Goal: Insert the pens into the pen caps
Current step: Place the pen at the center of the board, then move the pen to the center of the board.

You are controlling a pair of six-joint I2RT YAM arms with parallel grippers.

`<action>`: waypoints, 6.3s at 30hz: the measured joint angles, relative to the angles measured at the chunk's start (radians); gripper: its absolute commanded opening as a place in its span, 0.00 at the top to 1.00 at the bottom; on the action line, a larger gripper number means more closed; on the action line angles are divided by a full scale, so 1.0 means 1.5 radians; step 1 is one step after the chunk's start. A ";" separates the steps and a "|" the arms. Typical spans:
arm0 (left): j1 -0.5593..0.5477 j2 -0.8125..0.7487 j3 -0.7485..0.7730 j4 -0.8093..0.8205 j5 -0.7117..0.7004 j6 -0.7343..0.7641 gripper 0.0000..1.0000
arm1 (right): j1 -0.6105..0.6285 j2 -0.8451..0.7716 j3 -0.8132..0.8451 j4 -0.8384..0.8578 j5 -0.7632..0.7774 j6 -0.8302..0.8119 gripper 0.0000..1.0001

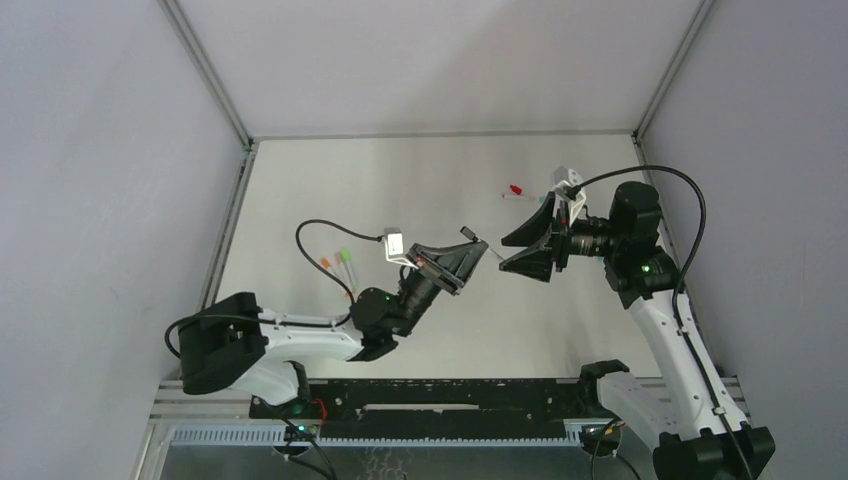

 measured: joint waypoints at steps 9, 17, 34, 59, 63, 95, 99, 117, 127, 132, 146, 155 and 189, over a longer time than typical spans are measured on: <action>0.002 -0.058 -0.073 -0.015 -0.024 0.000 1.00 | -0.018 -0.010 -0.020 -0.041 -0.003 -0.073 0.30; 0.017 -0.166 -0.104 -0.234 -0.044 -0.038 1.00 | -0.044 -0.019 -0.071 -0.068 0.008 -0.162 0.29; 0.213 -0.286 -0.112 -0.850 -0.045 -0.210 1.00 | -0.090 -0.013 -0.104 -0.084 0.037 -0.238 0.28; 0.418 0.039 0.075 -1.073 -0.037 -0.066 0.69 | -0.096 -0.005 -0.104 -0.084 0.040 -0.245 0.29; 0.424 0.044 0.077 -1.090 -0.037 -0.056 0.64 | -0.112 -0.002 -0.104 -0.084 0.040 -0.246 0.29; 0.426 -0.337 0.146 -1.050 0.325 0.155 0.11 | -0.170 0.065 -0.090 -0.167 0.067 -0.337 0.29; 0.427 -0.391 0.176 -1.028 0.314 0.230 0.00 | -0.170 0.075 -0.070 -0.197 0.079 -0.362 0.29; 0.511 -0.312 0.175 -1.036 0.408 0.313 0.00 | -0.239 0.132 -0.045 -0.268 0.108 -0.438 0.29; 0.562 -0.312 0.175 -1.026 0.492 0.264 0.00 | -0.240 0.133 -0.045 -0.286 0.114 -0.458 0.28; 0.563 -0.312 0.175 -1.027 0.507 0.258 0.00 | -0.240 0.133 -0.045 -0.289 0.114 -0.461 0.28; 0.565 -0.330 0.175 -1.022 0.547 0.245 0.00 | -0.240 0.132 -0.045 -0.291 0.119 -0.463 0.28; 0.565 -0.333 0.175 -1.016 0.560 0.239 0.00 | -0.247 0.132 -0.045 -0.293 0.123 -0.464 0.28; 0.606 -0.330 0.175 -1.000 0.610 0.206 0.00 | -0.246 0.132 -0.045 -0.276 0.152 -0.444 0.28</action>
